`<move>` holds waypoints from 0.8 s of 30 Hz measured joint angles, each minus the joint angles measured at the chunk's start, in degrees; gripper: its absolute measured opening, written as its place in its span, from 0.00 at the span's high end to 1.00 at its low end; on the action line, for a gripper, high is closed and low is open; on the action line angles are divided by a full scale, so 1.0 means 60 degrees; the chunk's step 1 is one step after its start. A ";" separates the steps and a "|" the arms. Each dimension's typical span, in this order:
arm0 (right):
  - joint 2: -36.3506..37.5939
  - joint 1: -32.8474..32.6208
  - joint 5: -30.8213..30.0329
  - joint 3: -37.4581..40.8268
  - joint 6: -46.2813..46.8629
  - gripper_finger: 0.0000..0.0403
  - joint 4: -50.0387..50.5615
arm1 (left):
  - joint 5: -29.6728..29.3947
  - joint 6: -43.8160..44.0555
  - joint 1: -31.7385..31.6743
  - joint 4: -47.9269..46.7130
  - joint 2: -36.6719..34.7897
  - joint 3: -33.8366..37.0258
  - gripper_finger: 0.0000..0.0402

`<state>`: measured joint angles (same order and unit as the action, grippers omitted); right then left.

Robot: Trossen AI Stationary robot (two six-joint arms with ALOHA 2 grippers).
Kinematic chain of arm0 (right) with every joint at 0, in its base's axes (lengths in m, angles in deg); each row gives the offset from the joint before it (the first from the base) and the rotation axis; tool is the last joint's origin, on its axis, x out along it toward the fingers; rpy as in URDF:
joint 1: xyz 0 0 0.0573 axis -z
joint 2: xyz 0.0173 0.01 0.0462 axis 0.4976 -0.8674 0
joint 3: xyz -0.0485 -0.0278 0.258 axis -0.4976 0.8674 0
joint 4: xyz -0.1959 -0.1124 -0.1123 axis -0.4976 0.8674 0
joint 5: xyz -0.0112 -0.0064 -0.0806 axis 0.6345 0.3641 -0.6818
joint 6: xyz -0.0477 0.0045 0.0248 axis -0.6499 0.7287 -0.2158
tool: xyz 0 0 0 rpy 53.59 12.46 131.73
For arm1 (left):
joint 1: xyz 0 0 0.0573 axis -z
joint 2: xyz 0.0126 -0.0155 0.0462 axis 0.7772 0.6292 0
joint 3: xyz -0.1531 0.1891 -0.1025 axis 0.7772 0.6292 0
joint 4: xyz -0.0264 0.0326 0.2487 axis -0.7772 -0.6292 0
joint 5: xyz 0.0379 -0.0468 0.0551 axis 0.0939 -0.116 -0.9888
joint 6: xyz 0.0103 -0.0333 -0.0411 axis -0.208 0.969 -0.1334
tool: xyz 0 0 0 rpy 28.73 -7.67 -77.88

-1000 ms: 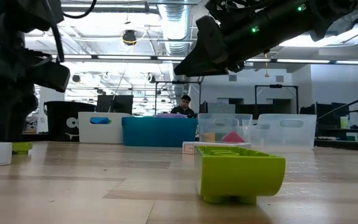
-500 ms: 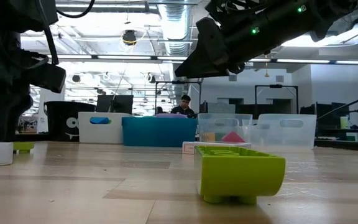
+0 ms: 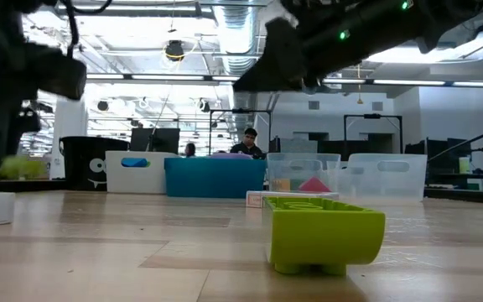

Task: Pick & Place Toys
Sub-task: Put the left green game piece into the left transparent bin

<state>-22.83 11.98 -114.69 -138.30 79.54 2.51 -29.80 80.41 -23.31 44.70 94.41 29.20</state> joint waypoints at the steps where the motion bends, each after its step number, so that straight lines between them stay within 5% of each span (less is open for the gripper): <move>1: 0.0000 -0.0063 0.0004 0.0000 -0.0399 0.49 -0.0241 | -0.0024 -0.0011 -0.0043 0.0015 -0.0234 -0.0002 0.69; 10: 0.0004 -0.0621 0.1247 0.0001 -0.4356 0.49 -0.1829 | 0.0243 -0.1583 -0.1209 0.1263 -0.2179 -0.0015 0.69; 18: 0.0004 -0.0403 0.3055 -0.0163 -0.4912 0.49 -0.2558 | 0.2686 -0.2458 -0.2756 0.4312 -0.2662 -0.0036 0.69; 24: 0.0004 -0.0187 0.4646 -0.0846 -0.4913 0.49 -0.2328 | 0.3575 -0.2463 -0.3287 0.5719 -0.2290 -0.0044 0.69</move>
<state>-22.81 10.86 -86.81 -143.38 50.07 -11.45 -8.35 65.64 -43.03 79.01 80.67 28.94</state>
